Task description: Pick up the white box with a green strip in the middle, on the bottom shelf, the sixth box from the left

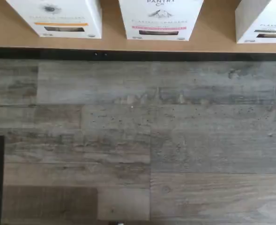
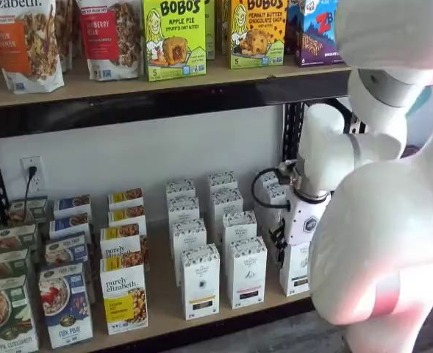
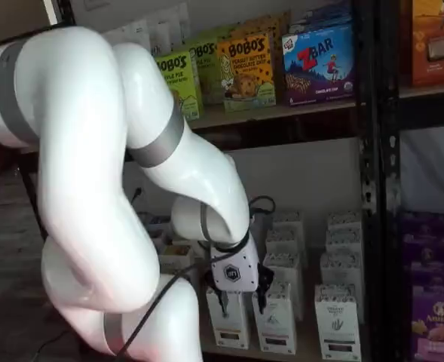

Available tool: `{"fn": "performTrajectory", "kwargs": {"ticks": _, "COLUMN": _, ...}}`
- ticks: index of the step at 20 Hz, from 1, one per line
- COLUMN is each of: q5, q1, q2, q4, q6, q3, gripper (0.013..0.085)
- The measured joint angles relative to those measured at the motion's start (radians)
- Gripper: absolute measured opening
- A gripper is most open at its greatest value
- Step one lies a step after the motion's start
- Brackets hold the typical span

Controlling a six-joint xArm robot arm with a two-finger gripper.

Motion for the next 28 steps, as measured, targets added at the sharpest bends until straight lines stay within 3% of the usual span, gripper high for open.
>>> {"fn": "performTrajectory", "kwargs": {"ticks": 4, "q5": -0.095, "q1": -0.006, "q2": 0.145, "q4": -0.105, "q6": 0.092, "q3": -0.038, "gripper": 0.085}}
{"fn": "performTrajectory", "kwargs": {"ticks": 7, "q5": -0.154, "q1": -0.023, "q2": 0.236, "q4": -0.152, "q6": 0.12, "q3": -0.073, "gripper": 0.085}}
{"fn": "performTrajectory", "kwargs": {"ticks": 17, "q5": -0.315, "q1": -0.162, "q2": 0.561, "q4": -0.372, "q6": 0.203, "q3": -0.272, "gripper": 0.085}}
{"fn": "performTrajectory", "kwargs": {"ticks": 19, "q5": -0.323, "q1": -0.18, "q2": 0.606, "q4": -0.386, "q6": 0.198, "q3": -0.312, "gripper": 0.085}}
{"fn": "performTrajectory", "kwargs": {"ticks": 24, "q5": -0.335, "q1": -0.205, "q2": 0.697, "q4": -0.367, "q6": 0.153, "q3": -0.396, "gripper": 0.085}}
{"fn": "performTrajectory", "kwargs": {"ticks": 27, "q5": -0.339, "q1": -0.225, "q2": 0.748, "q4": -0.391, "q6": 0.159, "q3": -0.451, "gripper": 0.085}}
{"fn": "performTrajectory", "kwargs": {"ticks": 28, "q5": -0.343, "q1": -0.224, "q2": 0.759, "q4": -0.36, "q6": 0.128, "q3": -0.461, "gripper": 0.085}}
